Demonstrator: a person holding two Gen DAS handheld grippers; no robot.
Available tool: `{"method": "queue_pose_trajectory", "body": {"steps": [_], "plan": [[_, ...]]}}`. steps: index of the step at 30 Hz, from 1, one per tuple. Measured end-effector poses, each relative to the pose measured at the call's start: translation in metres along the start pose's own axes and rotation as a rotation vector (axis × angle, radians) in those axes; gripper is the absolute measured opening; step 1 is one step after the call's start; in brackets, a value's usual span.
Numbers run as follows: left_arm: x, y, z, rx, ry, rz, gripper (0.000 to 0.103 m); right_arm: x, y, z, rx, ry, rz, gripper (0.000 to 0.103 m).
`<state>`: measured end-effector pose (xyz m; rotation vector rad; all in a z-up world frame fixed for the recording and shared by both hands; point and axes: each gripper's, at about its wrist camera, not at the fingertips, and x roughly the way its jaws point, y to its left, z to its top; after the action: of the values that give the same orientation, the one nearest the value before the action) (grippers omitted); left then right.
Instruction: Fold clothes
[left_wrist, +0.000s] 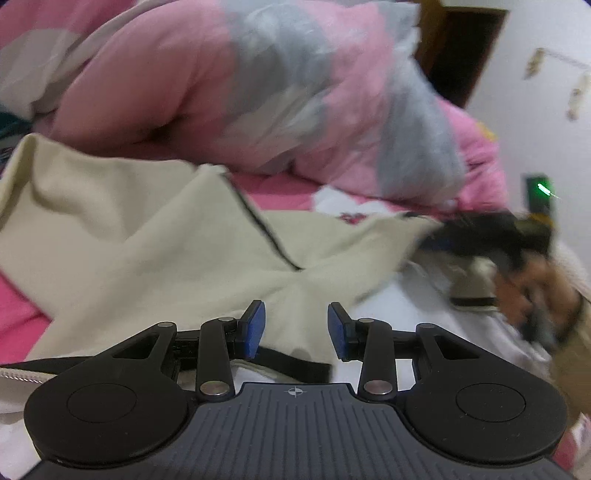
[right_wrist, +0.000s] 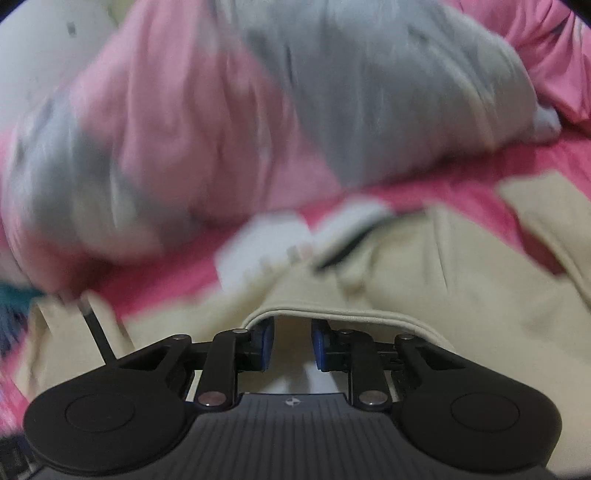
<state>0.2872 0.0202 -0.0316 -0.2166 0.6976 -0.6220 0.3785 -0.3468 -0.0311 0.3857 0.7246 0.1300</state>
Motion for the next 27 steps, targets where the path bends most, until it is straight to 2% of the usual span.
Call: {"method": "queue_pose_trajectory", "body": {"steps": [5, 9, 12, 21, 25, 27], "plan": [[-0.007, -0.007, -0.004, 0.015, 0.018, -0.119, 0.038, 0.014, -0.008, 0.028, 0.100, -0.072, 0.054, 0.023], [0.003, -0.010, -0.009, 0.049, 0.054, -0.111, 0.040, 0.047, -0.014, 0.032, 0.121, -0.064, 0.002, 0.023], [0.012, -0.005, -0.015, 0.042, 0.098, -0.092, 0.040, 0.065, -0.019, 0.034, 0.145, 0.009, -0.015, 0.023], [0.017, 0.001, -0.014, 0.037, 0.094, -0.028, 0.040, -0.017, -0.010, 0.019, 0.050, 0.082, 0.022, 0.031], [0.019, 0.002, -0.014, 0.029, 0.083, -0.020, 0.040, -0.060, -0.023, 0.004, 0.093, 0.103, 0.029, 0.031], [0.020, 0.005, -0.013, 0.015, 0.071, -0.014, 0.040, -0.078, -0.033, -0.004, 0.119, 0.104, 0.034, 0.035]]}}
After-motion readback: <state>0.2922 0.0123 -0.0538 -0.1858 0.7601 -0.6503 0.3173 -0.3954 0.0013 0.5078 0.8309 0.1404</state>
